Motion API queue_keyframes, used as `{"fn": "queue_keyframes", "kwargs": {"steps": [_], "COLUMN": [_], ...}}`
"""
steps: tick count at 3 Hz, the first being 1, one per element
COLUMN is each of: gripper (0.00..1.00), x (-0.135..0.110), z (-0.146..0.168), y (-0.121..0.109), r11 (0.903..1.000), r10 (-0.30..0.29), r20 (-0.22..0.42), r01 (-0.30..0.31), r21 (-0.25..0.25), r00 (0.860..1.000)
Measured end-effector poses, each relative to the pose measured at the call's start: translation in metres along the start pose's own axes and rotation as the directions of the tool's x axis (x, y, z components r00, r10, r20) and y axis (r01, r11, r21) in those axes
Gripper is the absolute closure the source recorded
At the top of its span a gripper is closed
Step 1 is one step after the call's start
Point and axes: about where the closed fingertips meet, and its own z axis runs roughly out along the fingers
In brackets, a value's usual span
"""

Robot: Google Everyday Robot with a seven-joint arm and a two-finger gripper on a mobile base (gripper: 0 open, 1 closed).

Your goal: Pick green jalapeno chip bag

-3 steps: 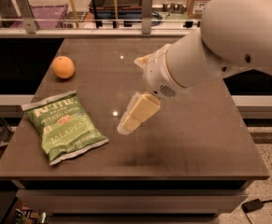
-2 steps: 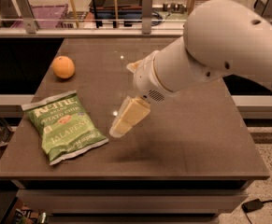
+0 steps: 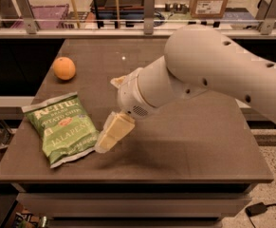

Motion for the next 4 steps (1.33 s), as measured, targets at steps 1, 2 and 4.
{"fn": "queue_keyframes", "kwargs": {"steps": [1,2,4], "gripper": [0.0,0.0,0.0], "x": [-0.007,-0.012,-0.021], "z": [0.014,0.029,0.055], "y": [0.017,0.028,0.033], "r11": [0.9998,0.9998,0.9999], "r10": [0.002,0.008,0.006], "r20": [0.033,0.033,-0.023], "r01": [-0.002,-0.007,-0.006], "r21": [-0.018,-0.021,-0.011], "r00": [0.999,0.999,1.0]}}
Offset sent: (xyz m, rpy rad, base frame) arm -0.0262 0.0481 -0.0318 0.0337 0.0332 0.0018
